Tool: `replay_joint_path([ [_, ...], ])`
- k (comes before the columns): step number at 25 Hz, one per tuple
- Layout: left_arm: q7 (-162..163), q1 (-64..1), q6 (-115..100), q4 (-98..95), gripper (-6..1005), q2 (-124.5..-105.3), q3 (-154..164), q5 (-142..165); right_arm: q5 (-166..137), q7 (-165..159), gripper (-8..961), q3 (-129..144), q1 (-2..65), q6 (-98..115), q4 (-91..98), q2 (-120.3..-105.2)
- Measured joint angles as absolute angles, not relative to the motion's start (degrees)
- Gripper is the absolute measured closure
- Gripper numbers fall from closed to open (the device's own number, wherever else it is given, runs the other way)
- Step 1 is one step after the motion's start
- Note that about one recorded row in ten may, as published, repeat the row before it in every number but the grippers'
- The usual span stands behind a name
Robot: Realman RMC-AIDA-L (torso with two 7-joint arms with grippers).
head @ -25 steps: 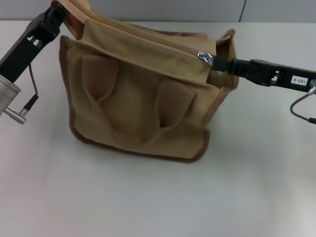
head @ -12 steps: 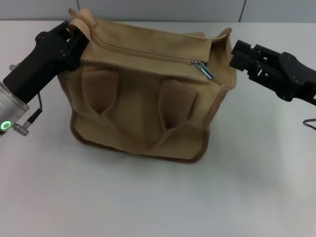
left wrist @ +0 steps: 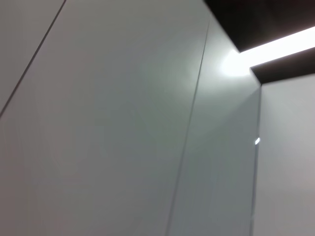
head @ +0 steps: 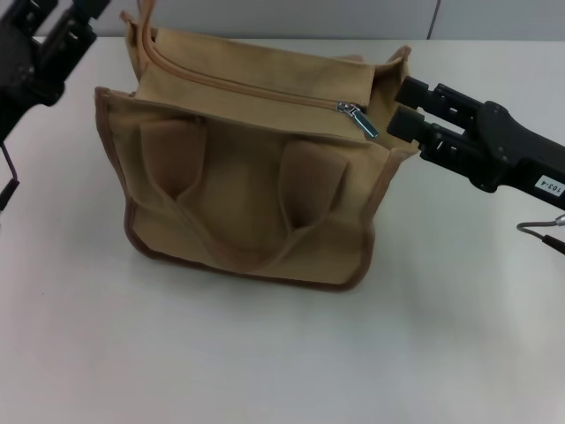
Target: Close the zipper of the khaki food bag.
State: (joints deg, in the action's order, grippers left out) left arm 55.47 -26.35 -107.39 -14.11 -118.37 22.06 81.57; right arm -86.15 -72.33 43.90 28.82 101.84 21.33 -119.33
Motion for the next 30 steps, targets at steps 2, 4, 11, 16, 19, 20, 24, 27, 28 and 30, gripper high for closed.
replay_joint_path([
  [2,57.45,-26.36,-109.31,-14.28,440,-118.37,22.13,81.24,-86.15,-70.98,284,43.94,28.9,101.8,20.52,-119.34],
  [4,58.4,-26.35,-111.38,-14.31,364,-118.37,22.58,81.38,-86.15,-69.99,283,43.96,28.83,101.79,19.75,-119.38],
  [11,56.22,-22.9,-113.3,-18.33,217,-118.37,36.88,81.81,-86.18,-62.9,283,43.94,27.38,103.56,16.89,-119.44],
  [16,48.0,-15.29,-112.86,-24.94,217,-117.99,48.26,84.22,-86.34,-54.88,285,43.94,25.04,105.57,15.29,-119.49],
  [19,43.64,-12.86,-112.33,-25.82,217,-117.94,48.72,88.16,-86.43,-51.81,285,44.12,24.43,105.6,14.1,-119.49],
  [20,42.14,-11.87,-111.98,-25.85,217,-117.78,48.51,90.41,-86.52,-48.11,286,44.79,23.96,105.64,12.59,-119.48],
  [24,41.56,-10.41,-111.4,-25.56,217,-117.49,48.47,92.57,-86.57,-44.15,287,45.93,23.44,105.03,10.32,-119.48],
  [27,41.44,-9.71,-110.56,-25.28,217,-117.4,48.2,92.62,-86.6,-40.1,283,47.53,23.32,103.93,7.61,-119.53],
  [28,41.2,-9.47,-109.0,-25.25,217,-117.53,47.58,92.68,-86.61,-37.74,281,49.14,23.41,103.47,6.53,-119.57],
  [30,41.04,-9.54,-107.86,-25.24,217,-117.67,47.44,92.81,-86.63,-36.53,277,50.62,23.45,102.98,6.17,-119.56],
])
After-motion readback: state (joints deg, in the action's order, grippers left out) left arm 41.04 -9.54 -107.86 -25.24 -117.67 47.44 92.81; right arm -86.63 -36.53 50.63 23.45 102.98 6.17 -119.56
